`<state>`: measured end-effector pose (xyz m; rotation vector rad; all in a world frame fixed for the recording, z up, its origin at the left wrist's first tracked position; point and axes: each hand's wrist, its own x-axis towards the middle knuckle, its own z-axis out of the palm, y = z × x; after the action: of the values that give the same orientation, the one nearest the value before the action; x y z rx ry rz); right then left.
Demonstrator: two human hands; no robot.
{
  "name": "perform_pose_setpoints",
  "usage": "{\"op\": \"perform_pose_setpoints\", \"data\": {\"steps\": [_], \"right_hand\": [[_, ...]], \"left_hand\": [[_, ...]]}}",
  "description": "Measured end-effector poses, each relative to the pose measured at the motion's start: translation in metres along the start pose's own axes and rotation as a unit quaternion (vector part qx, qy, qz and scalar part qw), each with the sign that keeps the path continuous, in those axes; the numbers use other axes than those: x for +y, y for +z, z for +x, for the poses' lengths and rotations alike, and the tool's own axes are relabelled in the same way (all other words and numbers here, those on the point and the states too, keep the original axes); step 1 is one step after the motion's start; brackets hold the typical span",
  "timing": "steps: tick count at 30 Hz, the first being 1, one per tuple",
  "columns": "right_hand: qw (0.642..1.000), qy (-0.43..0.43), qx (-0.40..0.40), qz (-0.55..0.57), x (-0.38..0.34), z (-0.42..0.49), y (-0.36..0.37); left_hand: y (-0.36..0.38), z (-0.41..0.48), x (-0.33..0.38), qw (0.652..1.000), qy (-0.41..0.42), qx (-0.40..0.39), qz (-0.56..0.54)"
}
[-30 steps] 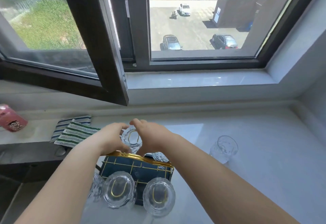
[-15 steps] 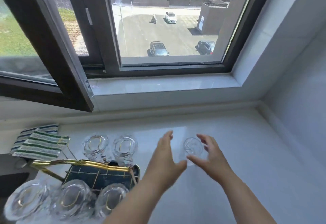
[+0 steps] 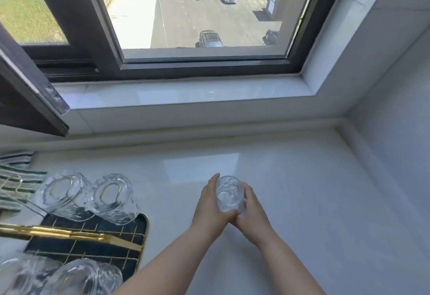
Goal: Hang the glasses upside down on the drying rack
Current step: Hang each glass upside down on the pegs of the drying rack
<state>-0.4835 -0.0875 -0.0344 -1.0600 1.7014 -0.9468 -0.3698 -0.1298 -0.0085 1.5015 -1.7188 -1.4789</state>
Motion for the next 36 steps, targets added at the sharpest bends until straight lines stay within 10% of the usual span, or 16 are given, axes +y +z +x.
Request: {"op": "perform_pose_setpoints", "data": {"steps": [15, 26, 36], "right_hand": [[0.993, -0.1, -0.003, 0.062, -0.048, -0.05, -0.005], [0.868, -0.107, -0.283, 0.393, -0.147, -0.092, 0.03], [0.883, -0.123, -0.286, 0.351, -0.213, -0.102, 0.107]], "left_hand": [[-0.048, -0.068, 0.04, 0.989, 0.09, 0.064, -0.103], [-0.142, -0.154, 0.07, 0.942, 0.177, 0.051, -0.28], [-0.253, -0.192, 0.041, 0.972, 0.185, 0.109, -0.1]]}}
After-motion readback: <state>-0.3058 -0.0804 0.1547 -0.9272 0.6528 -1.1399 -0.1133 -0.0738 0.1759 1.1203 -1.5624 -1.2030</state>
